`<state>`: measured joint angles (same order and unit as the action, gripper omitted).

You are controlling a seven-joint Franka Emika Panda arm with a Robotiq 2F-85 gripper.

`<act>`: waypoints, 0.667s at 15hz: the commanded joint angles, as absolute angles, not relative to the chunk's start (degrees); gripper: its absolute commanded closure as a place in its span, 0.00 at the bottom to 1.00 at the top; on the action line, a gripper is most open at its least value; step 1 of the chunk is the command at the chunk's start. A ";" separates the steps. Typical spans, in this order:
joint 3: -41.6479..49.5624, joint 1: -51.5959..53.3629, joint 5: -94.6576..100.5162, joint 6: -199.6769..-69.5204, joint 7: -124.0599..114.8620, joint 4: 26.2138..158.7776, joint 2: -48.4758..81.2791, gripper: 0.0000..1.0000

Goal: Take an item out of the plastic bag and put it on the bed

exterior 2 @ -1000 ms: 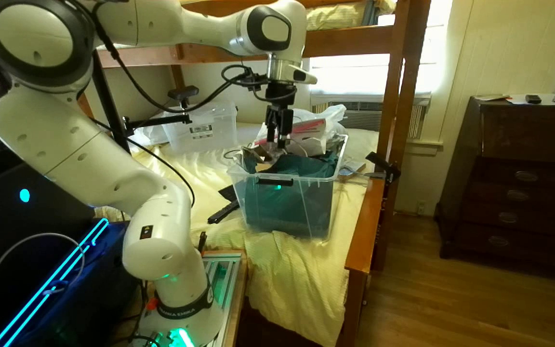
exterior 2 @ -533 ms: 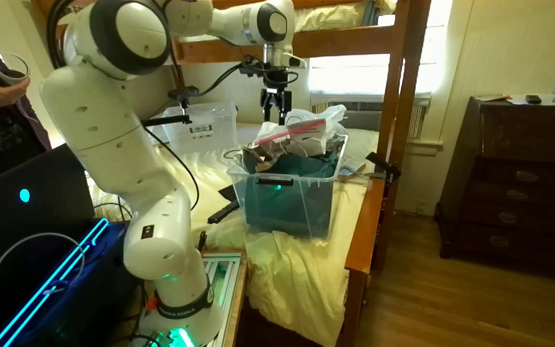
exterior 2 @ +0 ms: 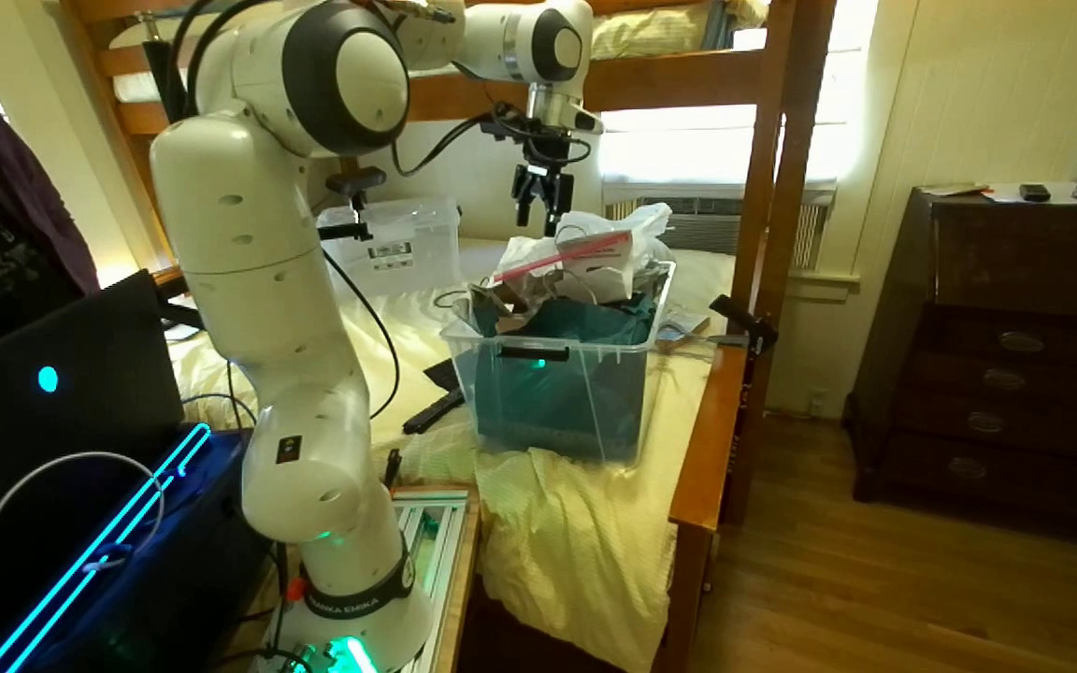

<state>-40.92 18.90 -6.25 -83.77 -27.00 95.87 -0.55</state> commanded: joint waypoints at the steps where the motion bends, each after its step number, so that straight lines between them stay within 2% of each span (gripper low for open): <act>1: -38.87 21.05 -6.13 -83.48 -27.09 95.49 -0.38 0.00; 6: -38.65 27.01 6.39 -98.43 -32.64 85.75 13.11 0.00; 10: -33.71 34.50 11.11 -108.39 -36.24 78.73 21.31 0.00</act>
<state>-37.10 28.55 7.84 -104.41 -32.81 87.09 13.46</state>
